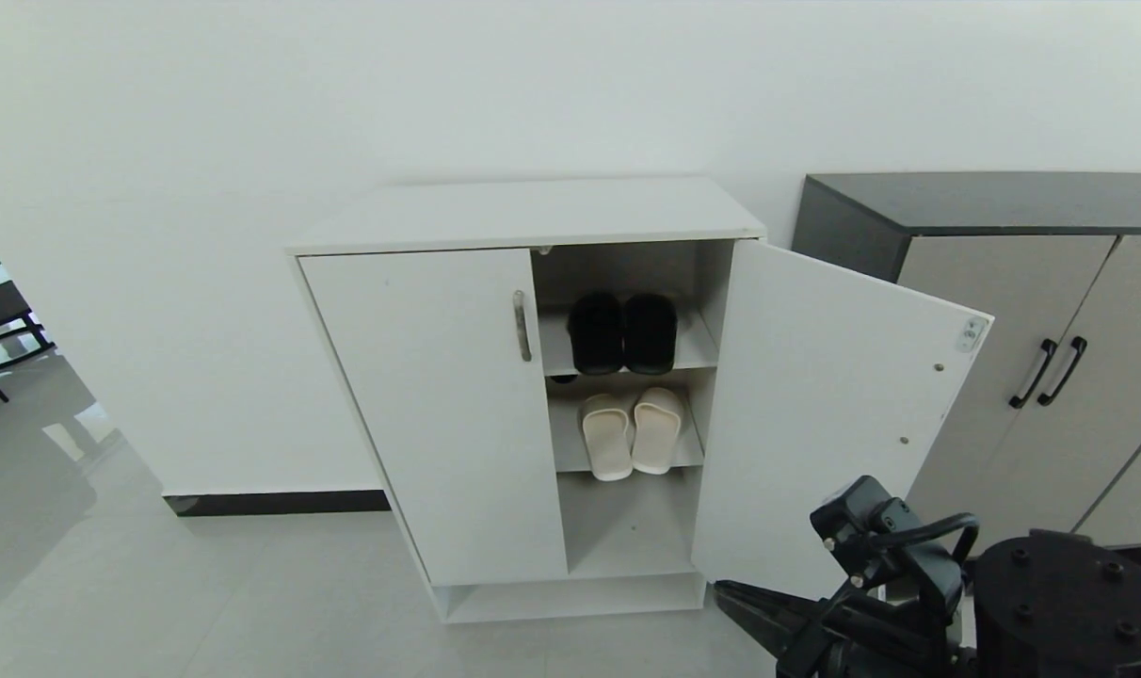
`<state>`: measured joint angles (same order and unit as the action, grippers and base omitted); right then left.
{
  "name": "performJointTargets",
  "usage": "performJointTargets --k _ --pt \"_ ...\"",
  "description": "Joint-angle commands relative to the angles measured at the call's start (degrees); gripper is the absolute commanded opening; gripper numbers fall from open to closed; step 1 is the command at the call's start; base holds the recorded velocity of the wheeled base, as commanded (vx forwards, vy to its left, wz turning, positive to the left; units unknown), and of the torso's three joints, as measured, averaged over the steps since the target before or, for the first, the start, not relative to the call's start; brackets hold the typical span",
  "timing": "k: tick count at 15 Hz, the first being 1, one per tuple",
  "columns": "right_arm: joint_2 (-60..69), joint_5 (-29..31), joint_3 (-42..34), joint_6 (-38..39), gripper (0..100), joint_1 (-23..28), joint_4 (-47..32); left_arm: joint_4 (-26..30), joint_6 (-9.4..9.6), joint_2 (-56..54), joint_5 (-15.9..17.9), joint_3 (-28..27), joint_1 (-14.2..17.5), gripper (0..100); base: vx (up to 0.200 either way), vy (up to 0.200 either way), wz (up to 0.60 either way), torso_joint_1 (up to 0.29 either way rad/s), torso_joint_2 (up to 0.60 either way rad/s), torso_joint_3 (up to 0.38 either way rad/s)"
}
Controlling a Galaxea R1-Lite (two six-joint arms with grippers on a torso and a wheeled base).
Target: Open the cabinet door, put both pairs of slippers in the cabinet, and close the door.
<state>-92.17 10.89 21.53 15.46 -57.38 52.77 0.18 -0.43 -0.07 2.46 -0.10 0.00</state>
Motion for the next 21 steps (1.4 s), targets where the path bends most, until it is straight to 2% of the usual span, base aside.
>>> performJointTargets --k 1,21 --pt "-0.46 0.01 0.0 0.01 0 -0.01 0.05 0.08 -0.01 0.07 0.0 0.01 0.0 0 0.0 0.0 0.0 0.173 -0.46 -0.266" --pt "-0.64 0.01 0.0 -0.08 0 -0.28 0.05 -0.01 -0.01 0.07 0.0 0.01 0.0 0 0.0 0.0 0.0 0.244 -0.53 -0.292"
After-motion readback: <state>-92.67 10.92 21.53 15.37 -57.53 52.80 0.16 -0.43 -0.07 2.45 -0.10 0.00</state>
